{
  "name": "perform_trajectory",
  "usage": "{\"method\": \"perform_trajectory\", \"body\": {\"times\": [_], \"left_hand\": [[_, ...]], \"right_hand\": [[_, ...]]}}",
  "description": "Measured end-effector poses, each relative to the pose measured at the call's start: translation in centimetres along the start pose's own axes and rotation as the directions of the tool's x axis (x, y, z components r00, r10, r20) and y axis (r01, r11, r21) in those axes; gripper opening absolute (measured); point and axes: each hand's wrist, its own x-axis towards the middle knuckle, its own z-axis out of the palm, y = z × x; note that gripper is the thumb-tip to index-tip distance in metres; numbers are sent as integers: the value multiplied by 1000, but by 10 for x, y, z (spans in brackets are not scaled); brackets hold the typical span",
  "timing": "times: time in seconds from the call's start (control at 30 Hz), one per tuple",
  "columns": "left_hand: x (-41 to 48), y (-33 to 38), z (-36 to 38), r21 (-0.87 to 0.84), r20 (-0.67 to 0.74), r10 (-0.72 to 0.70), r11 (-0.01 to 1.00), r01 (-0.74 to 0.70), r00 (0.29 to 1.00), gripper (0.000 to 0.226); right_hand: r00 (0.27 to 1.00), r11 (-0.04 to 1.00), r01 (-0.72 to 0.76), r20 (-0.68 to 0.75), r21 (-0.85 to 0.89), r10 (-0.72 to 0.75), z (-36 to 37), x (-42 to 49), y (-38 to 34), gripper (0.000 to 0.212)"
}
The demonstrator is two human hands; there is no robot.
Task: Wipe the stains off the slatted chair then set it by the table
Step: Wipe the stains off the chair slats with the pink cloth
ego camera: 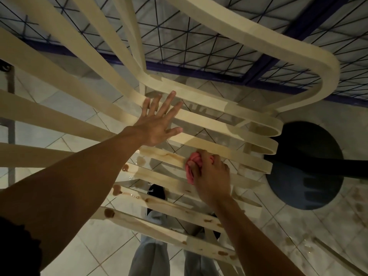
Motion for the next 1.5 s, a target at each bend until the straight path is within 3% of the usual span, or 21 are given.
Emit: {"method": "perform_trajectory", "body": {"times": [0.17,0.33,0.53,0.73,0.83,1.03,1.17,1.27,1.5], "left_hand": [[-1,1,-1,9,8,-9,1000,9,1000,80],[-2,-1,-3,22,10,-15,1000,15,1000,80],[-2,-2,-2,38,2,-21,999,21,1000,79],[-1,1,-2,51,29,-42,998,40,999,78],[0,2,-1,56,21,-46,997,45,999,78],[-4,4,-1,73,-21,-26,997,28,999,76],[-11,-6,-3,115,-35,18,993,-14,999,73],[-14,-18,-6,167,6,34,985,-35,999,73],[-13,-23,-11,124,50,52,991,-58,997,75]], "right_hand": [[1000,999,31,-2,-10,-31,8,3,-34,66],[999,998,-25,28,-52,26,-2,-1,-11,38],[990,989,-141,-10,-43,140,-26,-23,62,35],[989,967,-146,12,209,146,-55,-31,120,35],[986,961,-164,6,222,167,-57,-30,116,14],[999,998,-42,-17,55,43,-39,-24,78,23],[1000,997,14,22,73,-16,-27,-13,40,34],[998,996,45,51,74,-49,-18,-4,23,26],[994,994,86,64,65,-90,1,12,-29,36]]}}
